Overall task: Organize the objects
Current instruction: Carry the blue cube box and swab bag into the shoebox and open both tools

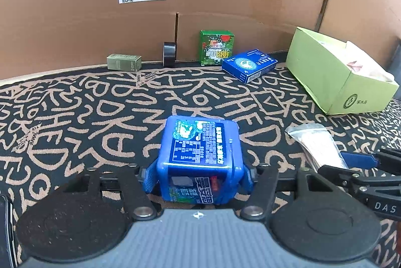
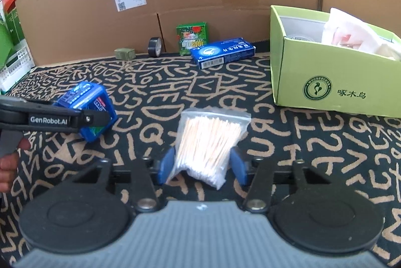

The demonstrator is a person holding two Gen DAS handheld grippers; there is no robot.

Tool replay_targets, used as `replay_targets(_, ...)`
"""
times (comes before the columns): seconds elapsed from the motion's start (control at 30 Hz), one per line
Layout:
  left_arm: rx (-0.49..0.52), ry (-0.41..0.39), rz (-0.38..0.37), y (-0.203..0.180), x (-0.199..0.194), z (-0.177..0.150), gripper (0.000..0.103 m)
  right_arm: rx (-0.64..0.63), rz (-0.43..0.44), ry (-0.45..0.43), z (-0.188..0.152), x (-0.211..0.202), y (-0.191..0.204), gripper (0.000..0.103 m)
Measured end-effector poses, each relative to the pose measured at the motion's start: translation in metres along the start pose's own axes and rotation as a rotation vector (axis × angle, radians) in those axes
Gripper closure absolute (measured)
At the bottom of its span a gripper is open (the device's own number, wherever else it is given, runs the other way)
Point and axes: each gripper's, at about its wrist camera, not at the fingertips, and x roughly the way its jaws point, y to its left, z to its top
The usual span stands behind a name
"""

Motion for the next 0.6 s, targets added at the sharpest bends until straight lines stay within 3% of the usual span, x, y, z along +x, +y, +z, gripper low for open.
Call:
replay_targets(0.13,0.01,0.008,-0.011,-0.004,0.001,0.003,0.042,-0.001,0.007,-0.012,-0.002,0.0,-0.004,0.081)
replay_targets(0.37,0.049,-0.014,-0.102,-0.031,-0.011,0.018,0.042,0.013,0.02,-0.085,0.003,-0.029,-0.016,0.083)
replay_targets(0.6,0.06,-0.097,-0.245,-0.075,-0.027,0.062,0.042,0.013,-0.037,-0.246,0.026,-0.087,-0.042,0.083)
